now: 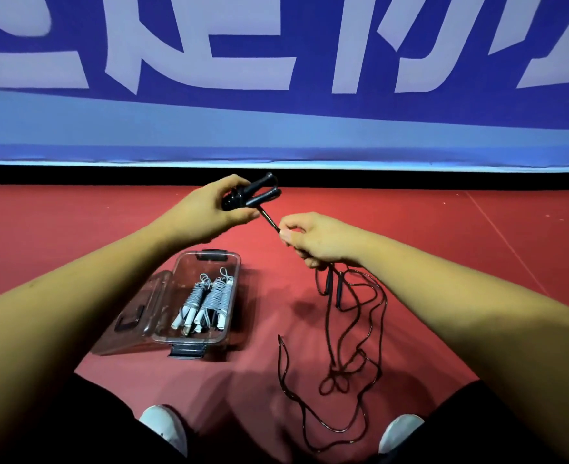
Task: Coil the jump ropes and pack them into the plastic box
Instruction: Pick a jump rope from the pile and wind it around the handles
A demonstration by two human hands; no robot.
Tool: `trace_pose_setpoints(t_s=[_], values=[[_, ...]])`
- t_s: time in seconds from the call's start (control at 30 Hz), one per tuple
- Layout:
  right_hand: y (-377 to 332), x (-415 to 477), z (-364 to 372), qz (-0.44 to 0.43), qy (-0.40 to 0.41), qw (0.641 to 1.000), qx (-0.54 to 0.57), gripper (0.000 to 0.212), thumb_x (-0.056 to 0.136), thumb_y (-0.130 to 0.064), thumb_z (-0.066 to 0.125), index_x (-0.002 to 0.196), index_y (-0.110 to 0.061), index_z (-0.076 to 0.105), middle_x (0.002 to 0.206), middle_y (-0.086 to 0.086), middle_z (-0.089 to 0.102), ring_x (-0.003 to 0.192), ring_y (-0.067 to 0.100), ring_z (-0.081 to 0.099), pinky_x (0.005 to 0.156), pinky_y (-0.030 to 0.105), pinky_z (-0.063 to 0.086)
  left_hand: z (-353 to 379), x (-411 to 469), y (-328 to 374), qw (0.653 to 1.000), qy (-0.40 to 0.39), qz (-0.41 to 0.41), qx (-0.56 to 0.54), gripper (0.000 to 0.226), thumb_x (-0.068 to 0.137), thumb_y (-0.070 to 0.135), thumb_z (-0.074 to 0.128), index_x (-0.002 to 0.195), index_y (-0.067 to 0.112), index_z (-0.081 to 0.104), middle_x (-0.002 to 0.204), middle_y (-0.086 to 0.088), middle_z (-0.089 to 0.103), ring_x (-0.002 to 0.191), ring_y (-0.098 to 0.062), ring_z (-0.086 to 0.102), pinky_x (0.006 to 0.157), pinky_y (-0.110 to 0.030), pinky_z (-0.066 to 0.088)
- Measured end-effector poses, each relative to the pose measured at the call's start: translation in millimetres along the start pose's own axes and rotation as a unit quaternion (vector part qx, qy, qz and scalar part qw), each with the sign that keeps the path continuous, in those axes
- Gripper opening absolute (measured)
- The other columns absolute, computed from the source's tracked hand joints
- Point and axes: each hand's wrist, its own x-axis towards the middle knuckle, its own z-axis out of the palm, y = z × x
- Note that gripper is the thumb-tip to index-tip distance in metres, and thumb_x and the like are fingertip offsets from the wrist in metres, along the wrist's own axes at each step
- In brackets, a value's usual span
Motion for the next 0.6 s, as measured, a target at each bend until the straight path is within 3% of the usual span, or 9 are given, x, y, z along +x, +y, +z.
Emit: trace_pose_setpoints(t_s=[0.1, 0.23, 0.33, 0.43, 0.6], values=[[-13.6, -3.6, 7.5, -0.012, 0.012, 0.999, -0.034, 0.025, 0.103, -0.021, 0.035, 0.081, -0.016, 0.046, 0.065, 0.007, 0.044, 0.050, 0.018, 0.040, 0.045, 0.023, 0.033, -3.5, 5.2, -7.5, 0.994, 0.039, 0.012, 0.100, 0.032, 0.087, 0.031, 0.074, 0.108, 0.021, 0.052, 0.074, 0.008, 0.056, 0.053, -0.001, 0.050, 0.051, -0.026, 0.038], [-23.9, -7.6, 12.1, -0.043, 0.007, 0.987, -0.155, 0.023, 0.102, -0.026, 0.043, 0.086, -0.010, 0.050, 0.069, 0.004, 0.048, 0.061, 0.022, 0.044, 0.059, 0.029, 0.035, -1.3, 11.4, -17.4, 0.970, 0.032, -0.017, 0.241, 0.041, 0.082, 0.028, 0.075, 0.111, 0.018, 0.048, 0.089, -0.007, 0.063, 0.075, -0.031, 0.056, 0.063, -0.035, 0.041], [-32.6, -11.0, 17.2, -0.076, 0.005, 0.966, -0.248, 0.027, 0.098, -0.027, 0.052, 0.077, -0.010, 0.048, 0.071, 0.001, 0.046, 0.068, 0.023, 0.044, 0.058, 0.033, 0.029, 4.4, 12.4, -18.0, 0.946, 0.002, -0.043, 0.322, 0.032, 0.080, 0.032, 0.071, 0.101, 0.026, 0.047, 0.091, -0.005, 0.066, 0.081, -0.032, 0.060, 0.065, -0.034, 0.045], [-36.8, -14.0, 8.7, -0.093, 0.044, 0.957, -0.272, 0.032, 0.096, -0.027, 0.054, 0.068, -0.016, 0.048, 0.067, -0.001, 0.049, 0.065, 0.023, 0.047, 0.054, 0.033, 0.033, 16.3, 10.0, -12.6, 0.922, -0.042, -0.050, 0.381, 0.028, 0.079, 0.036, 0.065, 0.103, 0.030, 0.052, 0.094, -0.002, 0.069, 0.073, -0.027, 0.058, 0.069, -0.034, 0.052], [-33.3, -14.2, -11.7, -0.121, 0.149, 0.931, -0.309, 0.018, 0.094, -0.034, 0.053, 0.092, -0.022, 0.067, 0.090, 0.002, 0.068, 0.087, 0.027, 0.060, 0.069, 0.034, 0.045, 26.2, 6.1, -0.6, 0.915, -0.126, -0.001, 0.382, 0.042, 0.082, 0.035, 0.068, 0.121, 0.031, 0.056, 0.102, 0.000, 0.070, 0.096, -0.027, 0.063, 0.070, -0.031, 0.047]])
